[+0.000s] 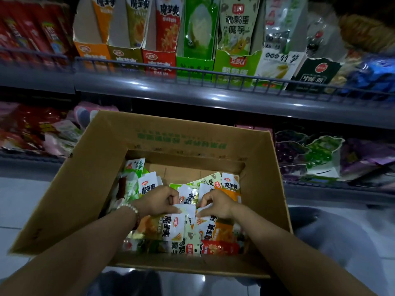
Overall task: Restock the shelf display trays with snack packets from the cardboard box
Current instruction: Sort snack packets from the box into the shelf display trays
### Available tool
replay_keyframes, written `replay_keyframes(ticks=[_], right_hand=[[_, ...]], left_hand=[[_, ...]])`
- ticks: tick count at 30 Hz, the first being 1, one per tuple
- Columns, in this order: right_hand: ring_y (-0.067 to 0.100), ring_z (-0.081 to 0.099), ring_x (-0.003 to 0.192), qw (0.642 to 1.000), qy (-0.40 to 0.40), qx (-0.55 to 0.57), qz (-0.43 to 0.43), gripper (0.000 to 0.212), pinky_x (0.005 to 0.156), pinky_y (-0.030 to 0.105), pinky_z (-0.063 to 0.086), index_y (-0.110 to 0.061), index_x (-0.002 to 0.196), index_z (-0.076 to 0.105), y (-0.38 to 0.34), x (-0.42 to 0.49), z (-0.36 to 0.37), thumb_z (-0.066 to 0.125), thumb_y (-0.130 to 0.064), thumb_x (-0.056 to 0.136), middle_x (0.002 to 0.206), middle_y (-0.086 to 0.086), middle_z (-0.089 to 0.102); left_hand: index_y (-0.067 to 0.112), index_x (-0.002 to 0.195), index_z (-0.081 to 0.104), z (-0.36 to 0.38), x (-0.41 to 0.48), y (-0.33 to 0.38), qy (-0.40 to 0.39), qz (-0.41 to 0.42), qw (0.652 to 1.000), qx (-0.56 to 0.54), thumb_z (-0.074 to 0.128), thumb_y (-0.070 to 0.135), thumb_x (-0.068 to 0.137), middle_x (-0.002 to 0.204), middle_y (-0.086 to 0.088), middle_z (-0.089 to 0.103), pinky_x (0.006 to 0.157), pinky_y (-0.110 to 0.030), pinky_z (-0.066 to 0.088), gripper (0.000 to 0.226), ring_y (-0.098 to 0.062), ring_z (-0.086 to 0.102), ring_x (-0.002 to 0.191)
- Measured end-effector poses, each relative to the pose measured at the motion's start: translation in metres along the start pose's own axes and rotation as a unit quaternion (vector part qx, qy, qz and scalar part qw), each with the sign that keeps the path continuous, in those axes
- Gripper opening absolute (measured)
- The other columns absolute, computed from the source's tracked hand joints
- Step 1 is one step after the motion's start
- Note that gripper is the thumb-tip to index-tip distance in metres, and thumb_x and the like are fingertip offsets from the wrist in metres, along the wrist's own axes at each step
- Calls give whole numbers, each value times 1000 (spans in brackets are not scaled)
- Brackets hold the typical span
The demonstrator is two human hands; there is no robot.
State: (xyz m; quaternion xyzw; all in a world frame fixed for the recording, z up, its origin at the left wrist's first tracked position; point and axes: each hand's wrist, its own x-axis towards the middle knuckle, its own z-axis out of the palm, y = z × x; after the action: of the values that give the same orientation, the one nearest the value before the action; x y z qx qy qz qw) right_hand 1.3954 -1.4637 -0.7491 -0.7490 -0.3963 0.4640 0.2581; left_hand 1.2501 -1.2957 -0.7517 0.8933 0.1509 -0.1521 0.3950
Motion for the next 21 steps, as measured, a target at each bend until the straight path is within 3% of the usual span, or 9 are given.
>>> replay_keyframes(ticks=[2,5,9,12,14,19,21], right_hand=[[12,59,81,999,29,43,-11,29,92,31,42,-20,61,54,-9,-5,-4,74,-11,80,74,0,59],[9,54,83,993,75,89,-27,29,85,28,38,-18,64,50,-28,-16,-18,70,-19,84,72,-9,50],[3,45,64,958,183,203,-85,30,65,21,34,-21,63,52,-64,-46,-47,64,-24,89,64,-11,49],[13,59,73,916,244,296,-120,19,71,27,46,-12,77,68,-92,-60,-65,62,-25,89,78,0,68],[21,67,84,889,261,357,-121,21,79,33,51,-9,93,70,-109,-67,-74,60,-28,91,93,8,73],[-2,64,91,875,257,386,-142,22,80,16,47,-18,107,64,-140,-91,-91,56,-32,92,105,-6,69],[6,58,109,877,263,373,-149,37,83,16,43,-14,120,59,-146,-99,-93,62,-33,88,113,-8,64]], left_hand=[[24,64,59,-8,-8,-1,36,-4,998,-55,77,22,78,64,5,62,62,-17,45,22,1,60,63],[10,75,71,-31,-23,14,130,2,979,-158,76,22,78,71,-7,68,67,-29,54,13,-15,65,69],[1,83,70,-63,-37,63,229,57,935,-266,66,6,85,68,-15,59,59,-13,45,7,-2,57,58],[21,76,72,-83,-37,99,312,87,897,-300,68,5,83,64,6,65,59,-11,44,17,5,55,59],[23,78,72,-96,-38,120,351,111,876,-312,68,8,83,72,11,71,66,-10,48,17,4,61,69],[16,86,68,-120,-53,162,381,127,853,-332,63,5,87,75,8,70,59,-8,47,12,6,64,67],[14,91,68,-124,-59,171,370,116,857,-340,64,2,86,82,5,69,58,-9,48,14,5,65,66]])
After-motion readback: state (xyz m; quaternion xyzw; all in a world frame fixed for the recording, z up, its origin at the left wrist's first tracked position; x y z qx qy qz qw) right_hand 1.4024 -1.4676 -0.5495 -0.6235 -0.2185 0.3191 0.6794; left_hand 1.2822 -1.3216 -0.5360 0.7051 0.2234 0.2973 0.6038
